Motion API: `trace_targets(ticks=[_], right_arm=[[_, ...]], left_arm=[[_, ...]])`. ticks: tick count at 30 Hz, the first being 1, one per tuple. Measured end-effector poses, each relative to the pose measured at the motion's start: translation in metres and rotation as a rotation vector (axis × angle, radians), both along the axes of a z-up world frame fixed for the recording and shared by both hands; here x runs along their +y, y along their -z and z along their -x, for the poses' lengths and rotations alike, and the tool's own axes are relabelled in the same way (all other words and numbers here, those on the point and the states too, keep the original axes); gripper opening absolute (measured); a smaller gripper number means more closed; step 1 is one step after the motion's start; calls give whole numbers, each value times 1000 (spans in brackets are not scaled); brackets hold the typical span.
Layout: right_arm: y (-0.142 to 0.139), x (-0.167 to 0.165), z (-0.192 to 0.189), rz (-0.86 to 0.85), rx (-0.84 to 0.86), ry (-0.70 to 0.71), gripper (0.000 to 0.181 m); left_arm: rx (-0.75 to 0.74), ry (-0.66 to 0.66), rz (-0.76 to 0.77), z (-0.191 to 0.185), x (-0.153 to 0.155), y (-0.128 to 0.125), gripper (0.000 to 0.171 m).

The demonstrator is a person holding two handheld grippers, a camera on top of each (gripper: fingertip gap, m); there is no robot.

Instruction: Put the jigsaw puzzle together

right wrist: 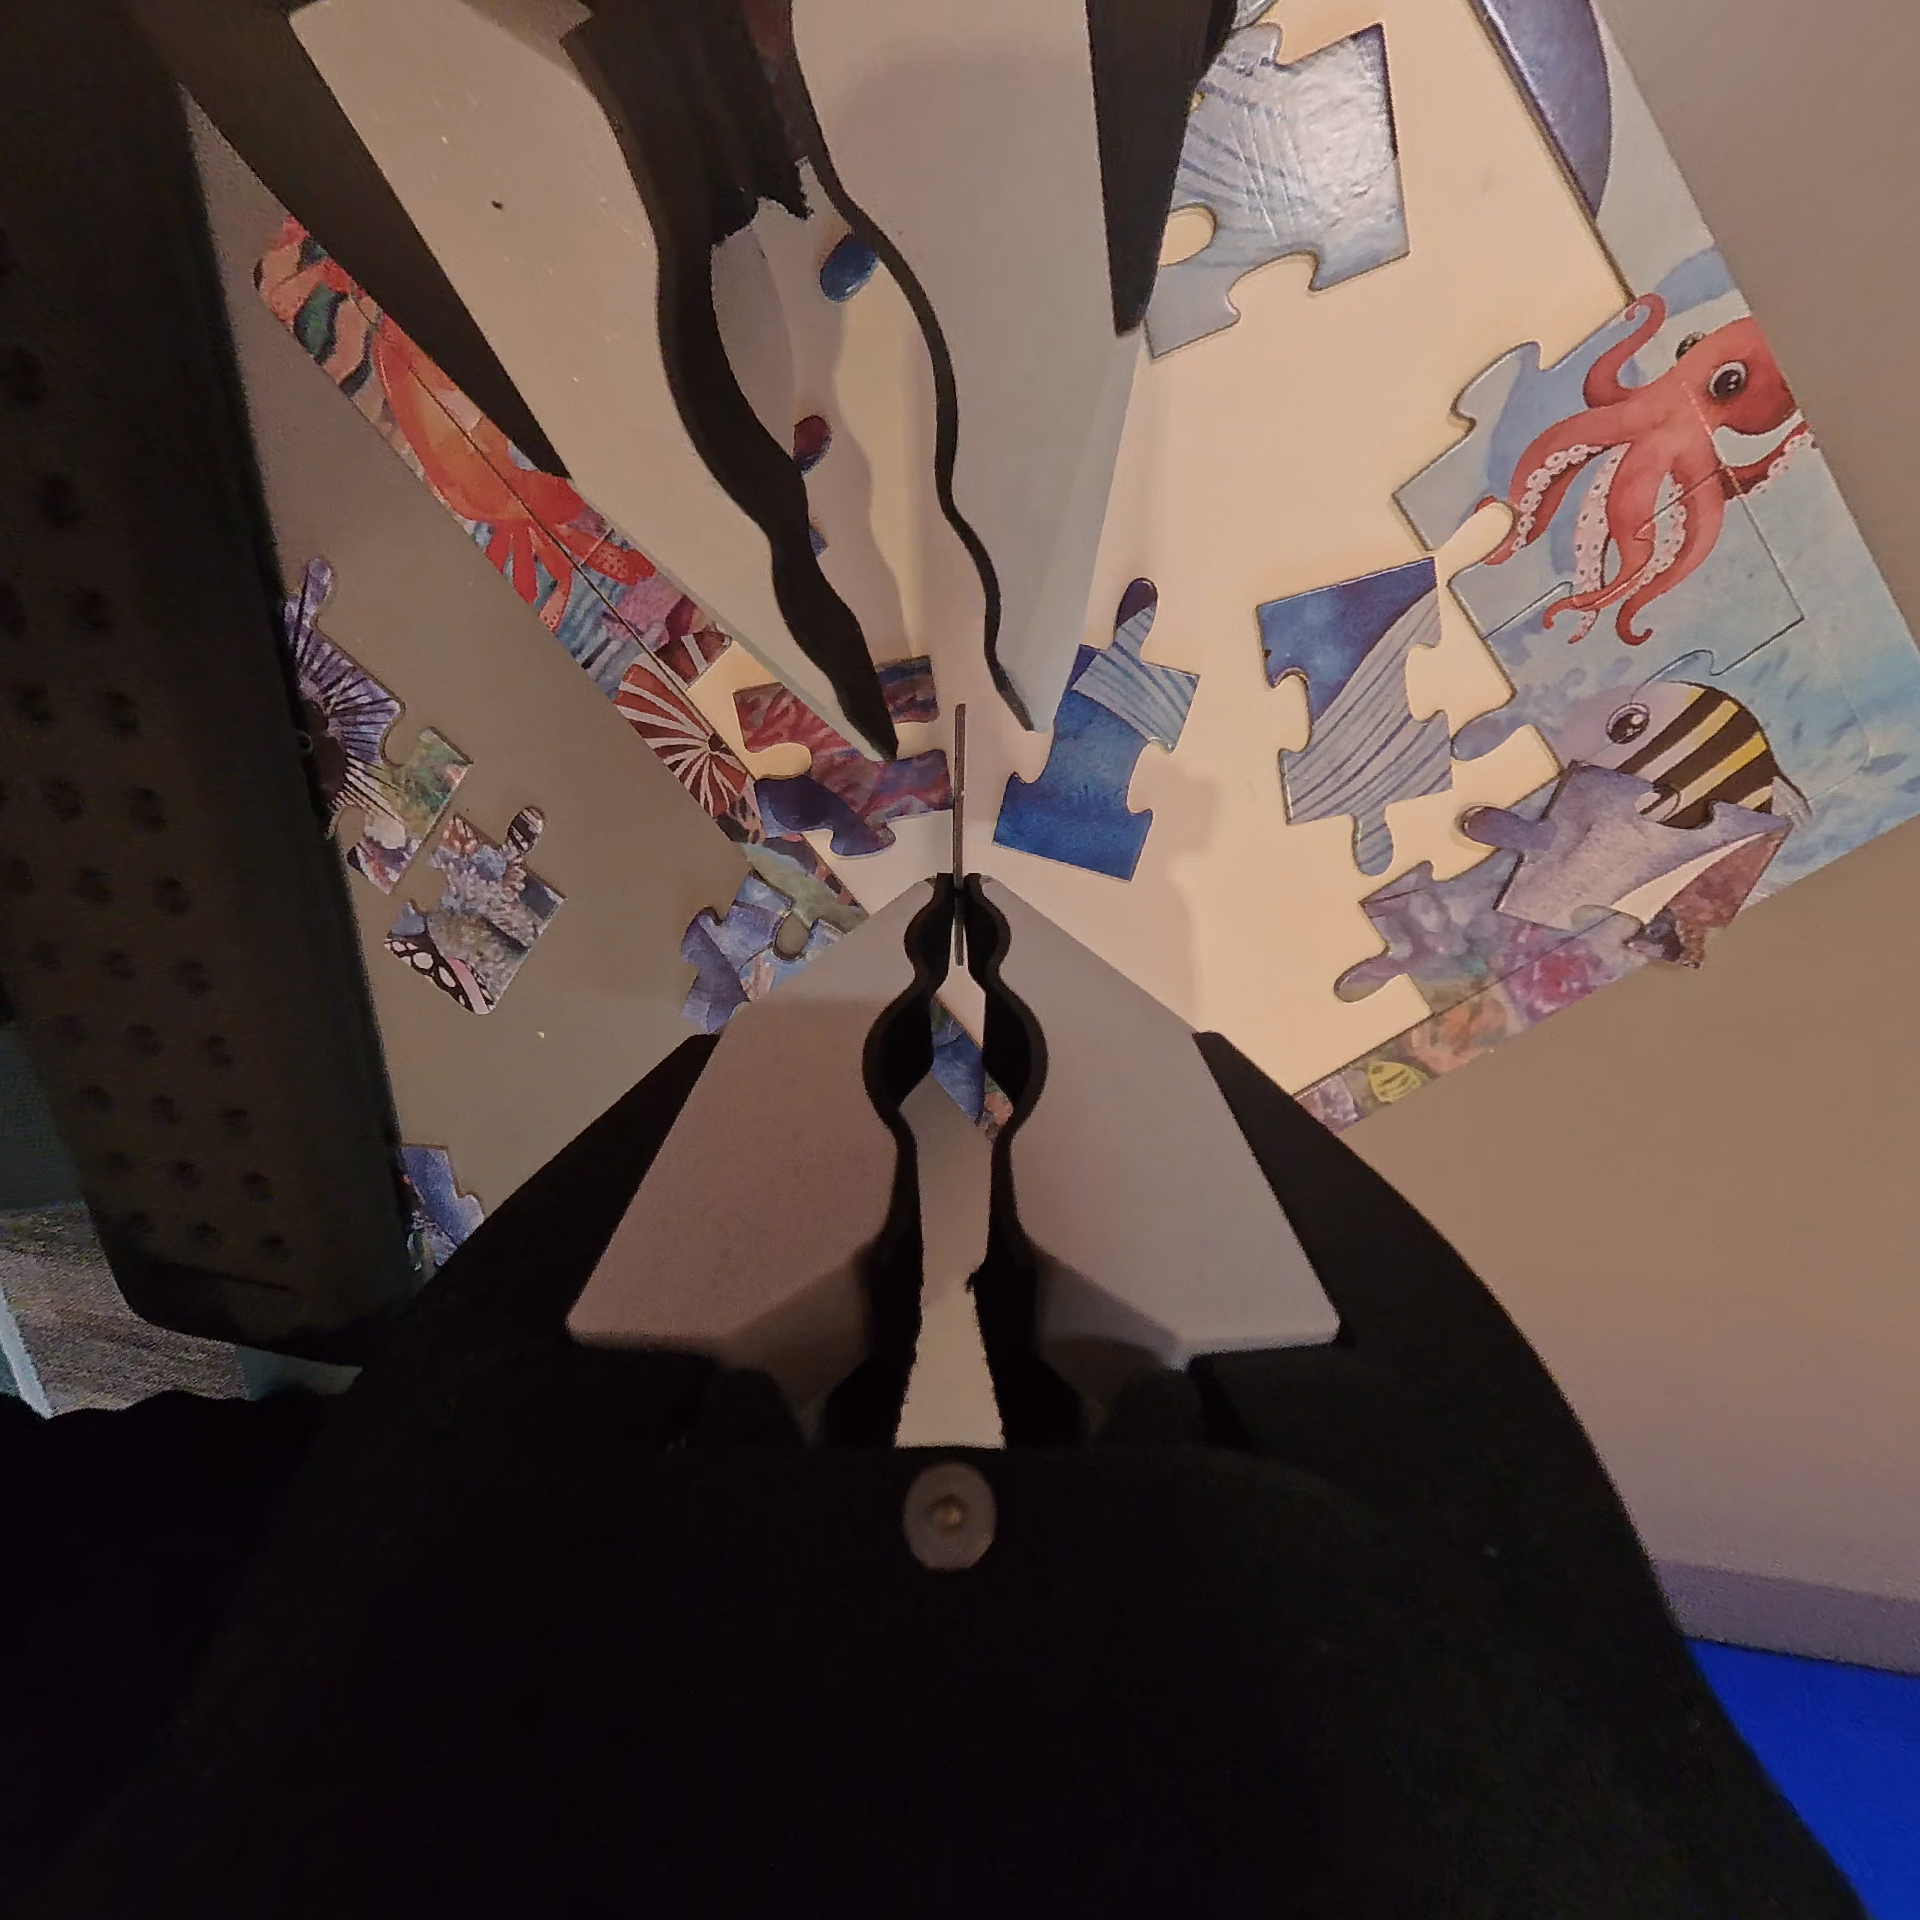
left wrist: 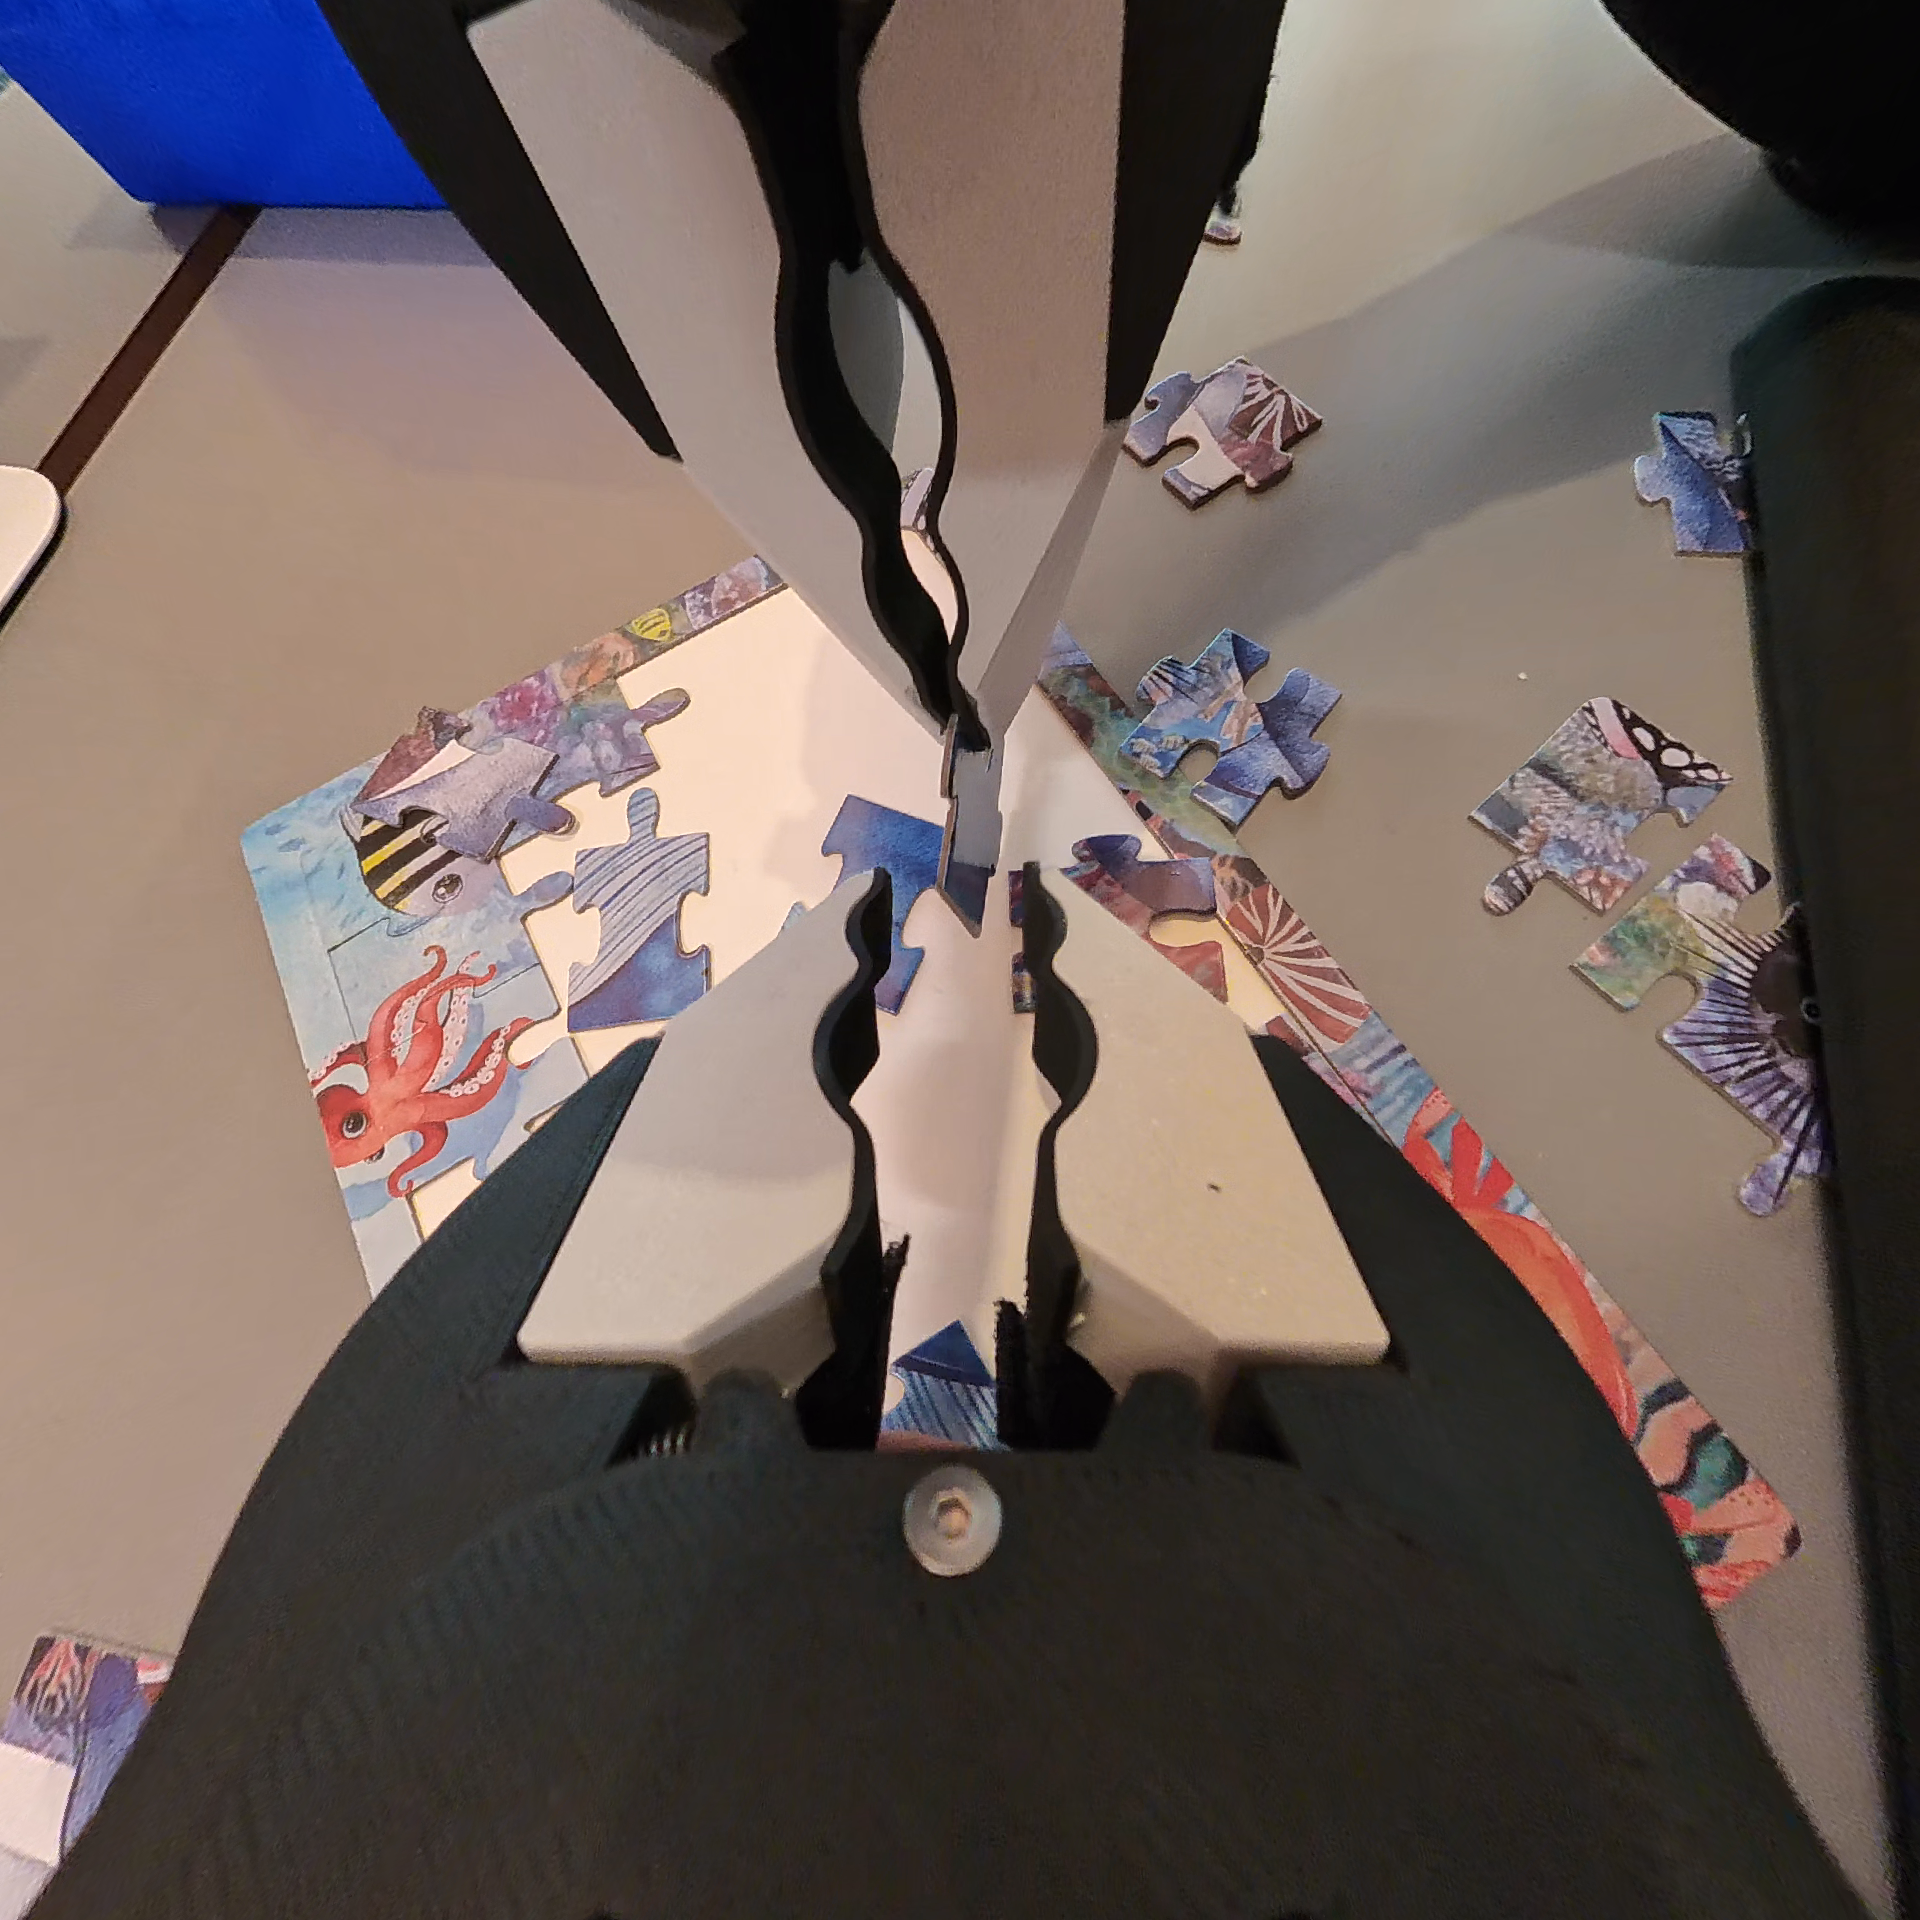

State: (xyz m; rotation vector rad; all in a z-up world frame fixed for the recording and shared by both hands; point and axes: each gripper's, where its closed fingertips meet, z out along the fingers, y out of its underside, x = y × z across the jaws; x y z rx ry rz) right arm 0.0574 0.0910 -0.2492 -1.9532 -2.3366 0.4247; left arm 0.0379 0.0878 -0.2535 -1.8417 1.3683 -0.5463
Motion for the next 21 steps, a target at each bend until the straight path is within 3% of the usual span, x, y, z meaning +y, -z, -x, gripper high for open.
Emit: trace_targets(ticks=[14, 21], right_arm=[[-3, 0, 1, -13, 11, -6, 0], [-3, 0, 0, -14, 10, -9, 0]], left_arm=[[10, -11, -9, 3, 4, 4, 2], [79, -25, -32, 10, 8, 12, 15]])
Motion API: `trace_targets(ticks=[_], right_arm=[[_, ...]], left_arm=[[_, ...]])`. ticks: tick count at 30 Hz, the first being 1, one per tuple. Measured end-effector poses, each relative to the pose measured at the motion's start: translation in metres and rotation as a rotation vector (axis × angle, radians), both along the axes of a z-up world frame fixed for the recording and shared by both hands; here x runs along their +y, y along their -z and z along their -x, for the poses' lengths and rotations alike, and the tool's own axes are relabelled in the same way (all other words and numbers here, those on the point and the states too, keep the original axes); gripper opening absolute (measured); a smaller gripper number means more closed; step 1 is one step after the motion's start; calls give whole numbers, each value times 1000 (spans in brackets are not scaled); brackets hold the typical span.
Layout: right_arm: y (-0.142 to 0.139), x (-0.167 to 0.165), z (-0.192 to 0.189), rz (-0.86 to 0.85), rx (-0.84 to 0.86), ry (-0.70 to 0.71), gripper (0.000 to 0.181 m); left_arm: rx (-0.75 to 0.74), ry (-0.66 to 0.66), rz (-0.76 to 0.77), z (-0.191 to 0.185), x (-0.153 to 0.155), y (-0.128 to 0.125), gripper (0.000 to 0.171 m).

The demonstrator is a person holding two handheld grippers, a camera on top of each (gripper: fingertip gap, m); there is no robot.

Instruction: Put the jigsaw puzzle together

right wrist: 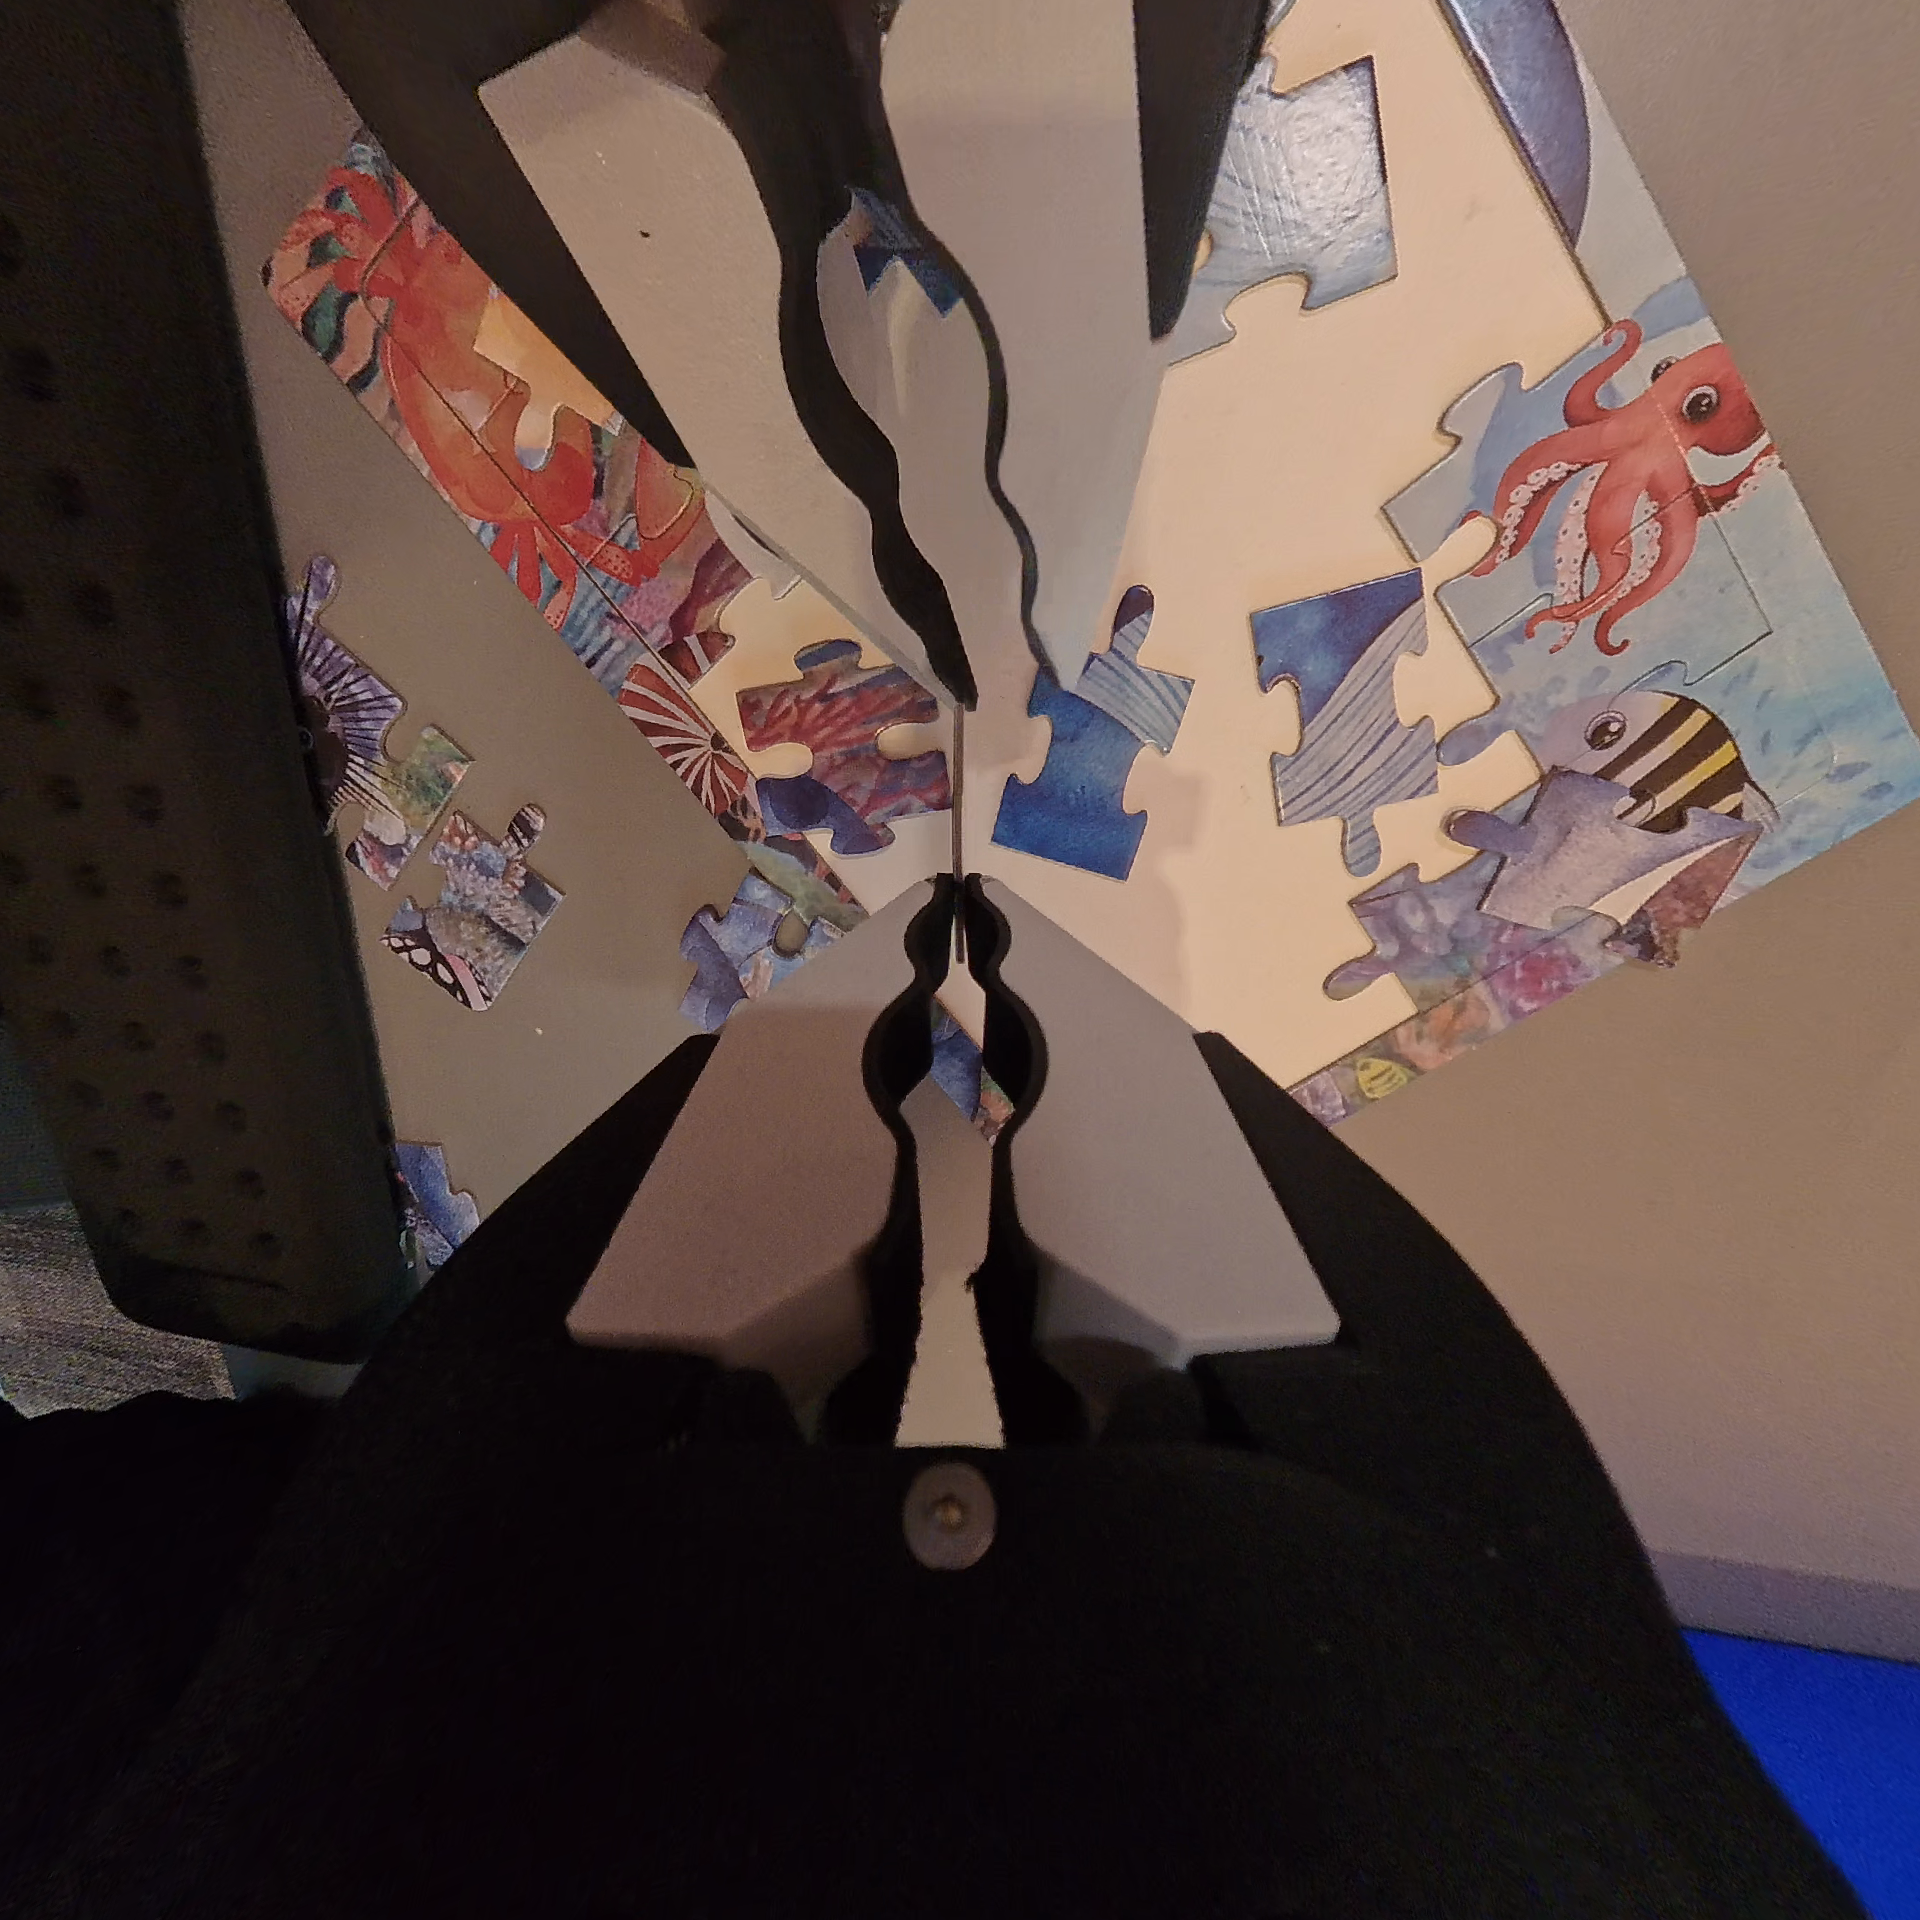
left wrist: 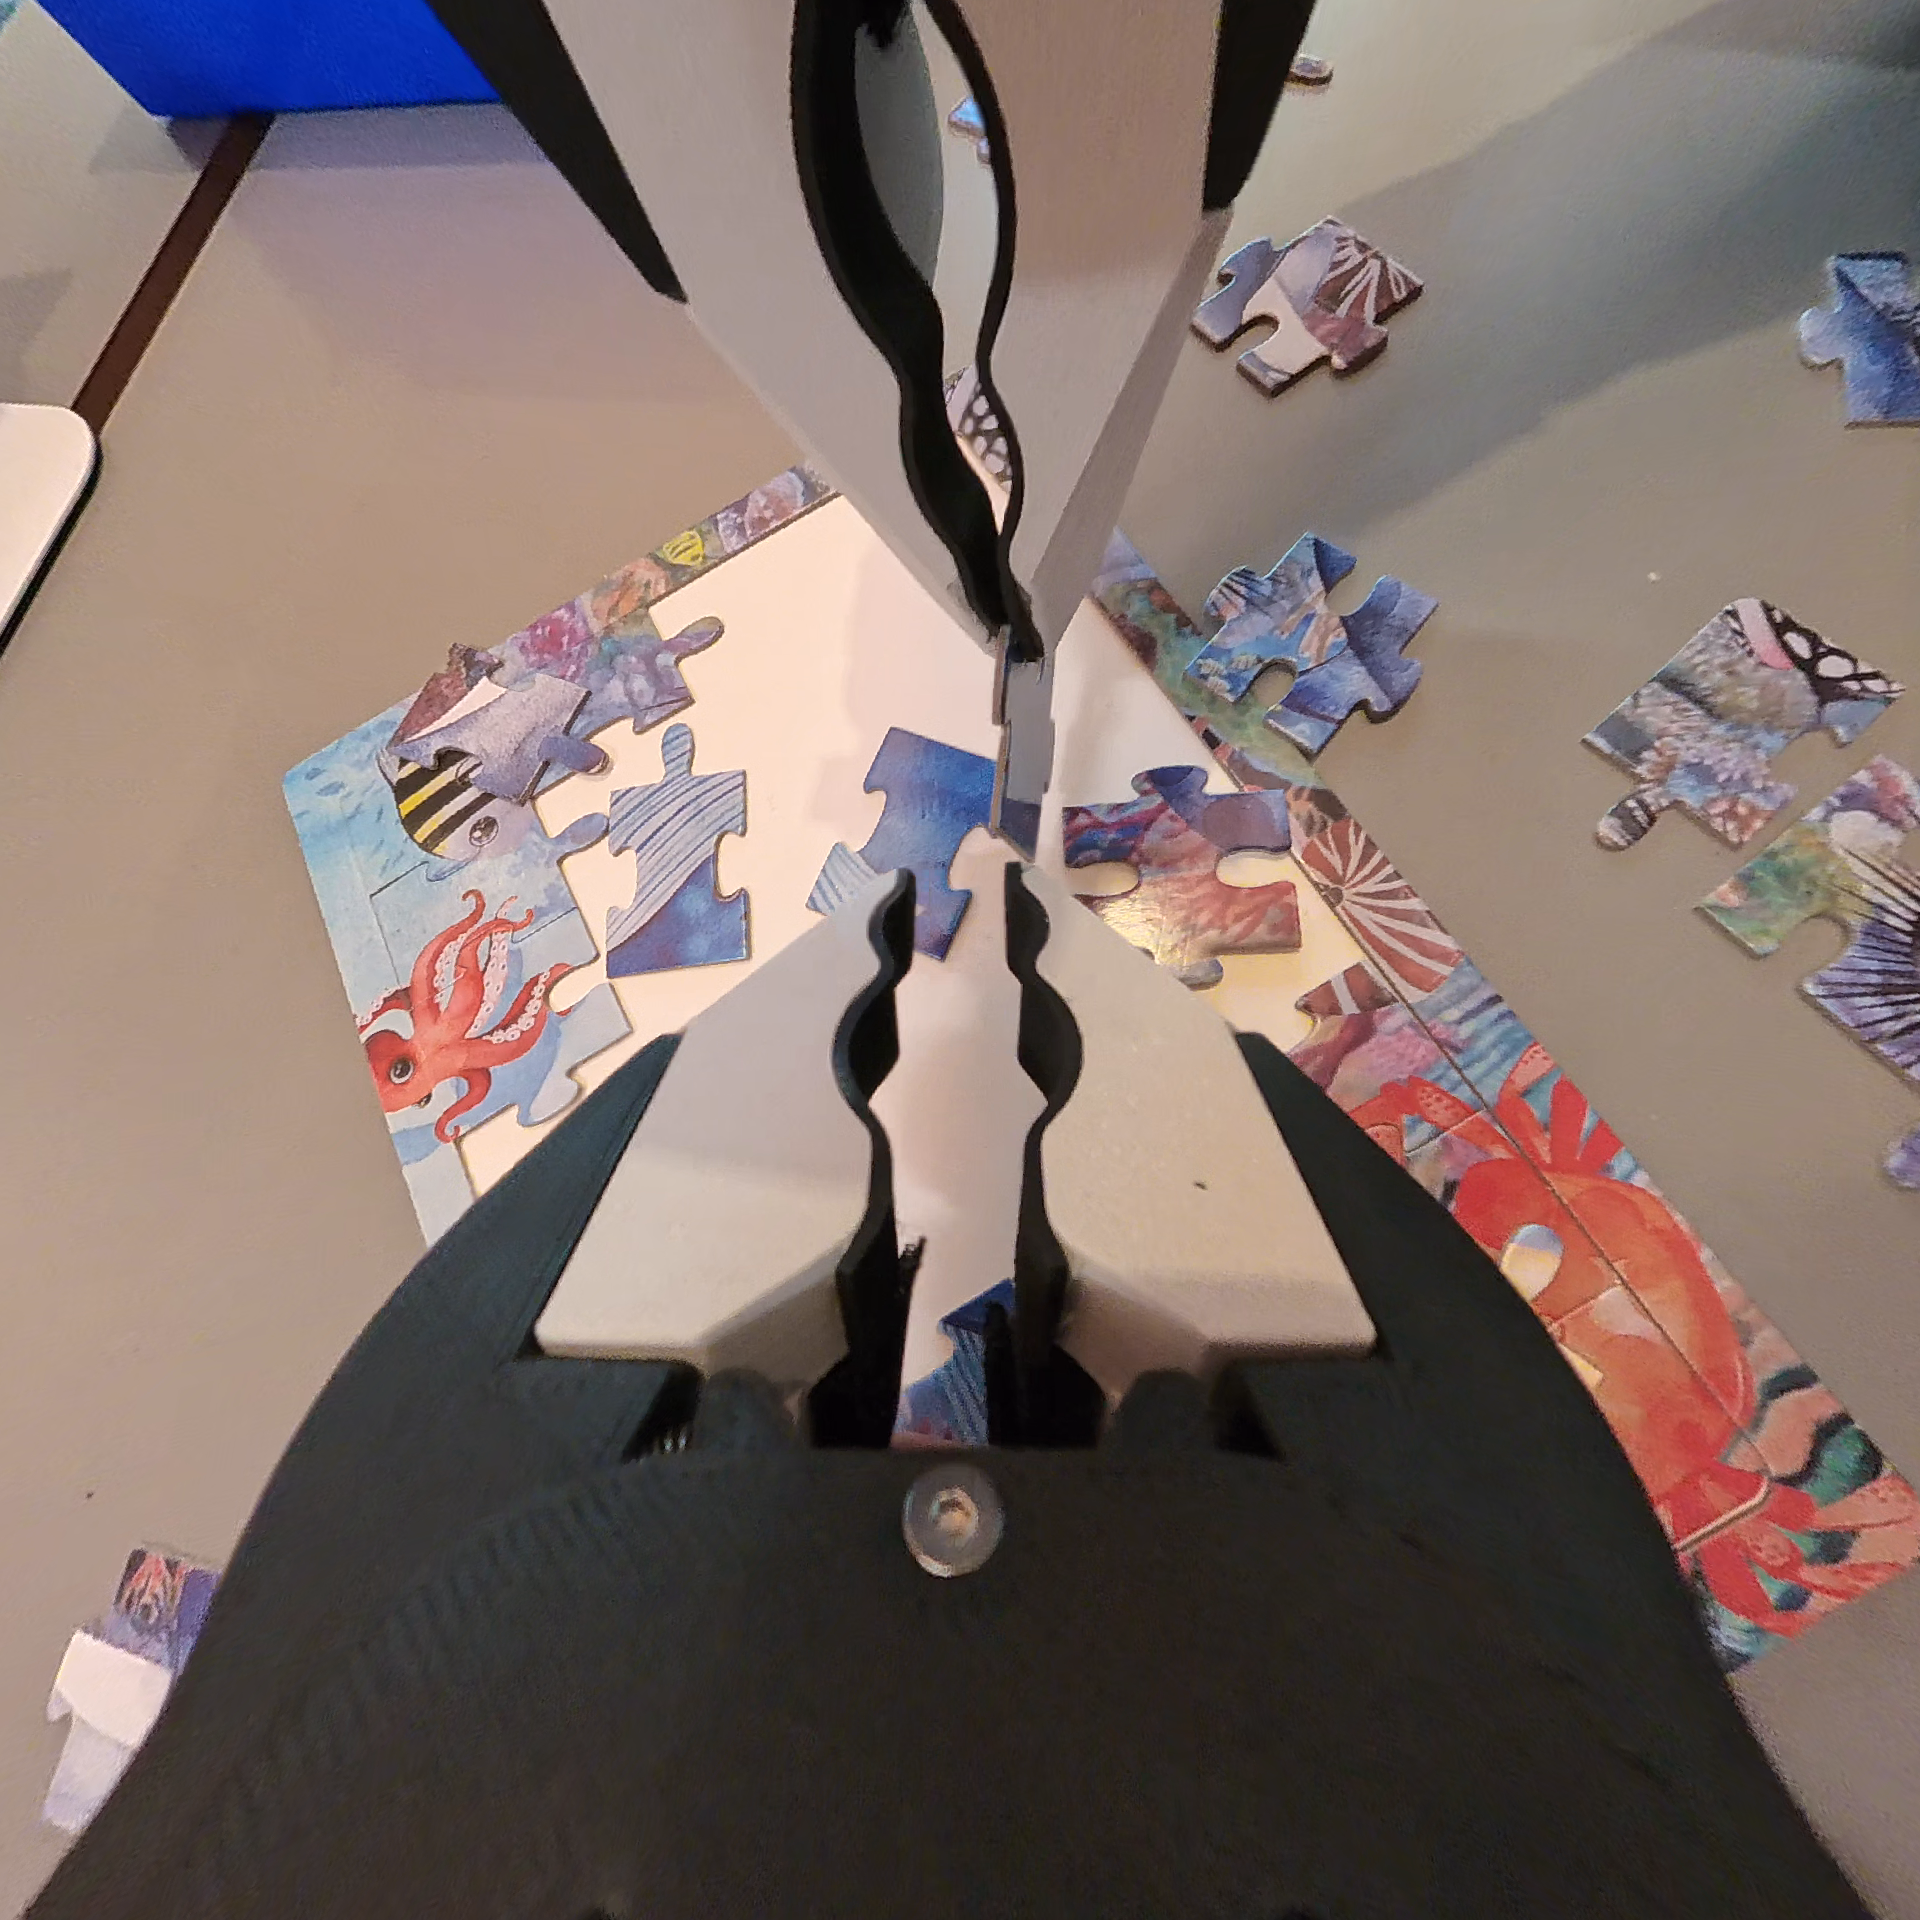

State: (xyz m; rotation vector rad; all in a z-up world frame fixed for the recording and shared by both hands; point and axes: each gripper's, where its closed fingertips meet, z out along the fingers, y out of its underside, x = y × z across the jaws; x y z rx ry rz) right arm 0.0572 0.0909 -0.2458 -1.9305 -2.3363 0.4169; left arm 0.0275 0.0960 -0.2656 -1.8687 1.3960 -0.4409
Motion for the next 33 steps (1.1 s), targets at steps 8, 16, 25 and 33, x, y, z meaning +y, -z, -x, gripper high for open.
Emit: trace_targets(ticks=[8, 16, 25, 33], right_arm=[[1, -2, 1, -1, -3, -11, 0], [-1, -3, 3, -12, 11, -25, 0], [-3, -2, 3, -22, 12, -25, 1], [-4, -2, 2, -26, 13, -25, 1]], left_arm=[[-25, -5, -2, -2, 1, -4, 26], [-10, 7, 11, -3, -1, 0, 21], [-19, 0, 1, -2, 1, -2, 11], [-50, -13, 11, -2, 3, -9, 17]])
